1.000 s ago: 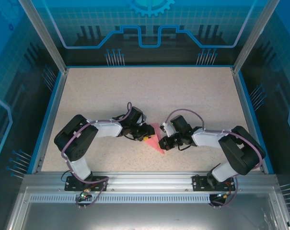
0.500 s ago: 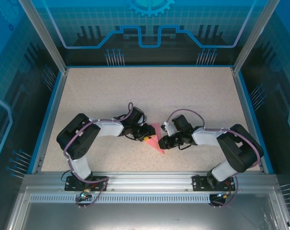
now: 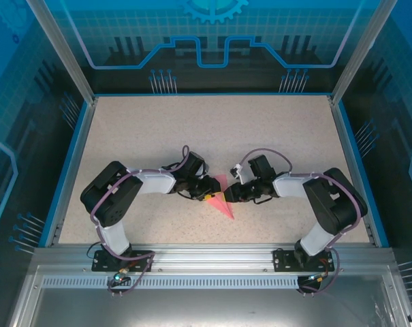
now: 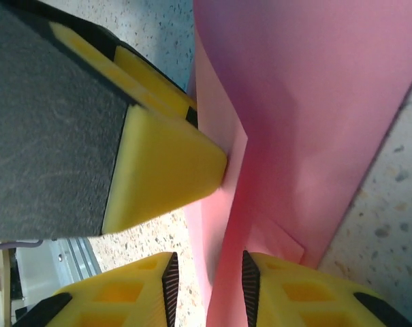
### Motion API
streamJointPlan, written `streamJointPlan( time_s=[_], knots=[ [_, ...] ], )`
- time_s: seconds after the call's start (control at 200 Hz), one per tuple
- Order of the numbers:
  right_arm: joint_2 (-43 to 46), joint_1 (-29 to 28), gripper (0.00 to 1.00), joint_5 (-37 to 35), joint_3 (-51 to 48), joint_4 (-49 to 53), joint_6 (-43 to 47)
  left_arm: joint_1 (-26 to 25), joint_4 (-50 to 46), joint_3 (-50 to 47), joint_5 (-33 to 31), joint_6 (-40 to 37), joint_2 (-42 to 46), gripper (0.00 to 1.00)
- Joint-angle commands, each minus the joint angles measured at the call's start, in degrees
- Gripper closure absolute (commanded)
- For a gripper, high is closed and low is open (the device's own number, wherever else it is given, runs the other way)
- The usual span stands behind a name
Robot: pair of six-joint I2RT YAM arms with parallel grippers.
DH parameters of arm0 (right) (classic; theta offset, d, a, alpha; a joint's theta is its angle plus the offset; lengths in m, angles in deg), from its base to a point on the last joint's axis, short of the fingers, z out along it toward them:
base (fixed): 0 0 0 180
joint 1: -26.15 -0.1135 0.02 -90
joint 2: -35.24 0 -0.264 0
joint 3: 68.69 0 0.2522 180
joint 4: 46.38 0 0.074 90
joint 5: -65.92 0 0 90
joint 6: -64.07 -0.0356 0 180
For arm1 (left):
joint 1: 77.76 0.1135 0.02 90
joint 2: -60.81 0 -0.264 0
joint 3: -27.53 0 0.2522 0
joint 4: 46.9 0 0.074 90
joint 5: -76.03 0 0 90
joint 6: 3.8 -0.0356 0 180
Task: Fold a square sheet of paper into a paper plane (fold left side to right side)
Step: Fourth fold the wing at the center of the table.
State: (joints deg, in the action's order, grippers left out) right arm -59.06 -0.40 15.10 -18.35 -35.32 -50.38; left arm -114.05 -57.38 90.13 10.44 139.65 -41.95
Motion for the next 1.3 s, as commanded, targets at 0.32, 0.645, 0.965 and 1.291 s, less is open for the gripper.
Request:
streamJointPlan(
  time_s=[0.32, 0.645, 0.965, 1.291],
  knots=[
    [-2.3, 1.7, 0.95, 1.7, 1.8, -0.1, -0.3, -0.4, -3.0, 0.4, -1.3, -1.8, -0.3, 0.60],
    [-2.1, 4.2, 0.98, 2.2, 0.1, 0.3, 0.5, -0.4, -3.2, 0.2, -1.4, -1.9, 0.6, 0.56],
    [-2.9, 4.6, 0.98, 2.2, -0.1, 1.2, 1.3, -0.4, -3.4, 0.0, -1.5, -2.0, 0.8, 0.56],
    [-2.8, 3.9, 0.98, 3.1, -1.5, -0.1, 0.4, -0.4, -3.3, -0.1, -1.4, -2.1, 0.7, 0.56]
  ],
)
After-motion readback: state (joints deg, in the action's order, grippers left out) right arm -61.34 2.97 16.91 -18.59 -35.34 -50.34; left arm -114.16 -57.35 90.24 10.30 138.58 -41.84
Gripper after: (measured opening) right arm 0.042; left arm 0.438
